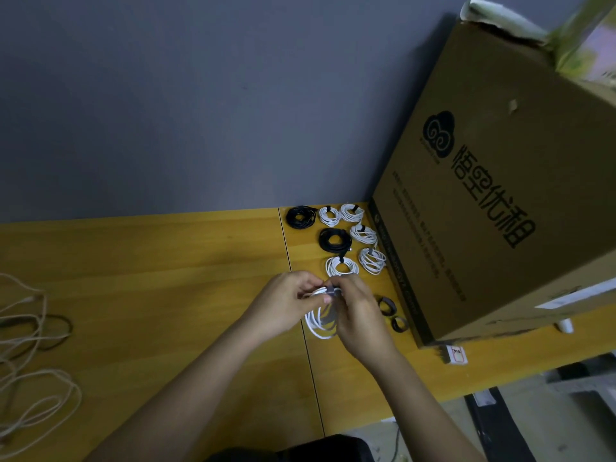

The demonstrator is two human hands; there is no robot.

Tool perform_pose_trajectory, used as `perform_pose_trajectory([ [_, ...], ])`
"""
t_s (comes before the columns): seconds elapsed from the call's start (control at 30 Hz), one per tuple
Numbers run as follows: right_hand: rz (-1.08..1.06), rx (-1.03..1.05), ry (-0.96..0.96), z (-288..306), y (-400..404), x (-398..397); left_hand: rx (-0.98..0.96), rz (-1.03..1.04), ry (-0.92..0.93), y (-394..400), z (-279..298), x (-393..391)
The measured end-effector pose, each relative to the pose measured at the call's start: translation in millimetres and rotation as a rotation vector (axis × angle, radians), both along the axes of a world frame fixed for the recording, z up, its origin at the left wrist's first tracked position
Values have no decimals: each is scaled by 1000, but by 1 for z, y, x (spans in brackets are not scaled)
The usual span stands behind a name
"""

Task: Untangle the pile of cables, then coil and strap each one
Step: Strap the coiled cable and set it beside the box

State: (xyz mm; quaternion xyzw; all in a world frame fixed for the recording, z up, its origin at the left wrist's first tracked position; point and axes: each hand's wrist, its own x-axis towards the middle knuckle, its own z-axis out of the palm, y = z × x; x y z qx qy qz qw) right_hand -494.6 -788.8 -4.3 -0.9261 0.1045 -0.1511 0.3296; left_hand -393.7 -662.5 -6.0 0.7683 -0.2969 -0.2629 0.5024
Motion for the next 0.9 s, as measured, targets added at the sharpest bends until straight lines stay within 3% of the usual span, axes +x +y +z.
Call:
perform_pose_trajectory([
  [0.2,-32,-151,-33,-7,-9,3,18,-4,62,-13,-5,4],
  [0.37,61,-262,-111,-14,-16,5,-30,-30,224,-18,-14,7],
  [0.5,43,68,-29,-30,-26,10,-37,12,253,-23,-31,11],
  [0.67,-44,706,157,-53,-42,3,-38,101,249,-50,-50,17],
  [0.8,-209,783,145,-67,-65,8,-13,76,232,-77,-65,18],
  [0.9,-276,710,179,-78,-86,24,-34,118,283,-95,-76,26],
])
